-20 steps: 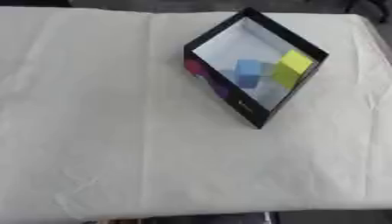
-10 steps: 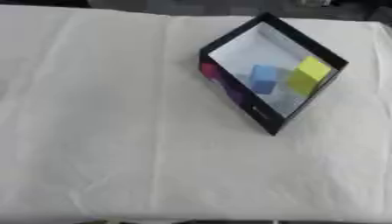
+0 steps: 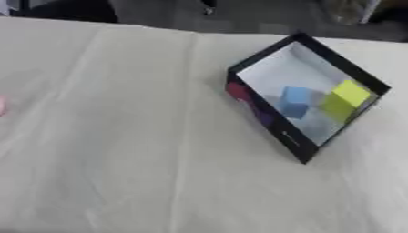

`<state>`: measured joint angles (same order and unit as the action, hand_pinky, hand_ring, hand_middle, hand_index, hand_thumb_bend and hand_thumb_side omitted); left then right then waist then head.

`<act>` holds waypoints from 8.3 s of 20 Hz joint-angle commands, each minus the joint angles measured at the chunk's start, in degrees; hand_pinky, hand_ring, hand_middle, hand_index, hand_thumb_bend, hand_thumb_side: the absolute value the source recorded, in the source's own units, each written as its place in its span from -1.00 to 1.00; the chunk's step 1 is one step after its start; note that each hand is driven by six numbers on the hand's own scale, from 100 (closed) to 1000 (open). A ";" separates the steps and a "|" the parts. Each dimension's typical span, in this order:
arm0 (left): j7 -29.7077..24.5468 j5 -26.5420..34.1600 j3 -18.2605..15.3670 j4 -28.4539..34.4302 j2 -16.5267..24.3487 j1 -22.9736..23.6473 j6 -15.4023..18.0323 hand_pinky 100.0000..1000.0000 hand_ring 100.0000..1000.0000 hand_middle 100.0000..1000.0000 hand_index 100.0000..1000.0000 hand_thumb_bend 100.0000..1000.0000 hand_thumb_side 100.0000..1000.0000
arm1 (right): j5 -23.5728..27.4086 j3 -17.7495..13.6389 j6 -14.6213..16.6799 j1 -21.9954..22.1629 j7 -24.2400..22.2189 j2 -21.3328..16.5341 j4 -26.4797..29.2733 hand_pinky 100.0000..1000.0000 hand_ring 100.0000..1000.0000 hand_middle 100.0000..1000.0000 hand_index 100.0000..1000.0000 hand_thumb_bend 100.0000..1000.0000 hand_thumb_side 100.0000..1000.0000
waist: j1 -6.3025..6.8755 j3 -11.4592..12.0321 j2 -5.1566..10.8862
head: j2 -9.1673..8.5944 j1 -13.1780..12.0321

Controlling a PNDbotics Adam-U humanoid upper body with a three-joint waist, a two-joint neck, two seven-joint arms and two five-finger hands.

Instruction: Pick up the objects with one hand, pass them to the other hand, and then place them into the box on the other side of the table.

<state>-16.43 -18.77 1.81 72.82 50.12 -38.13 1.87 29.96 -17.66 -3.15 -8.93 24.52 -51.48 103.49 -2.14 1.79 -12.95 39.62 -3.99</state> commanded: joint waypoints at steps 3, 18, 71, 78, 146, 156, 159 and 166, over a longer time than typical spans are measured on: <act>-2.80 -1.50 -1.26 -1.25 3.54 -0.04 0.04 0.62 0.53 0.45 0.62 -0.73 0.26 | -0.68 -1.26 -0.18 0.25 0.51 -1.11 1.06 0.28 0.92 0.81 0.98 -1.00 0.03 | 0.89 -0.13 -0.21 | -0.78 -0.67; -17.15 -13.15 -1.73 -5.22 6.52 1.75 4.43 0.68 0.63 0.52 0.64 0.13 0.28 | -1.47 -1.30 -0.64 1.18 0.26 -0.35 0.65 0.28 0.91 0.80 0.97 -1.00 0.02 | 0.74 -0.17 -0.59 | 0.66 0.26; -14.36 -25.63 -1.49 -16.01 1.88 1.22 2.42 0.62 0.62 0.50 0.54 -0.12 -0.34 | -2.02 -0.65 -1.84 1.25 -2.87 2.90 -1.95 0.30 0.93 0.81 0.99 -1.00 0.03 | -0.17 -0.33 -1.34 | -0.38 -2.90; -12.17 -28.36 -0.84 -16.13 1.05 1.33 0.80 0.57 0.58 0.46 0.39 -0.37 -0.77 | -1.86 -0.66 -2.06 1.82 -3.38 3.66 -2.10 0.30 0.93 0.81 0.99 -1.00 0.04 | -0.27 -0.43 -1.35 | -0.43 -2.93; 3.76 -9.36 13.37 10.42 -26.48 -2.10 7.23 0.43 0.25 0.08 -0.09 -1.00 -0.30 | -23.31 18.96 -11.43 -18.07 -23.95 -0.54 -1.83 0.44 0.90 0.78 0.92 -1.00 -0.86 | -1.80 1.33 2.83 | 4.00 12.03; 6.70 -11.94 15.18 8.39 -29.42 -2.83 12.25 0.41 0.23 0.07 -0.09 -1.00 -0.25 | -29.40 22.70 -11.19 -20.96 -30.14 1.30 -3.08 0.48 0.89 0.77 0.90 -1.00 -0.91 | -1.93 1.79 2.89 | 4.50 13.99; 6.61 -11.65 15.74 8.19 -30.00 -3.06 13.34 0.41 0.23 0.07 -0.09 -1.00 -0.24 | -30.19 23.48 -11.05 -21.86 -31.20 1.63 -3.20 0.48 0.89 0.77 0.90 -1.00 -0.92 | -1.98 1.85 2.87 | 4.50 14.30; 5.71 -10.65 16.78 6.76 -31.88 -3.75 15.29 0.41 0.22 0.06 -0.09 -1.00 -0.22 | -31.44 25.64 -11.00 -24.12 -34.00 2.70 -4.02 0.50 0.89 0.77 0.90 -1.00 -0.89 | -2.28 2.01 3.00 | 4.50 14.60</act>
<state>-10.63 -29.88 18.61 79.18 18.20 -40.45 16.69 -0.97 8.21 -14.23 -32.08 -8.91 -47.64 99.38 -3.73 3.81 -12.08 43.80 10.46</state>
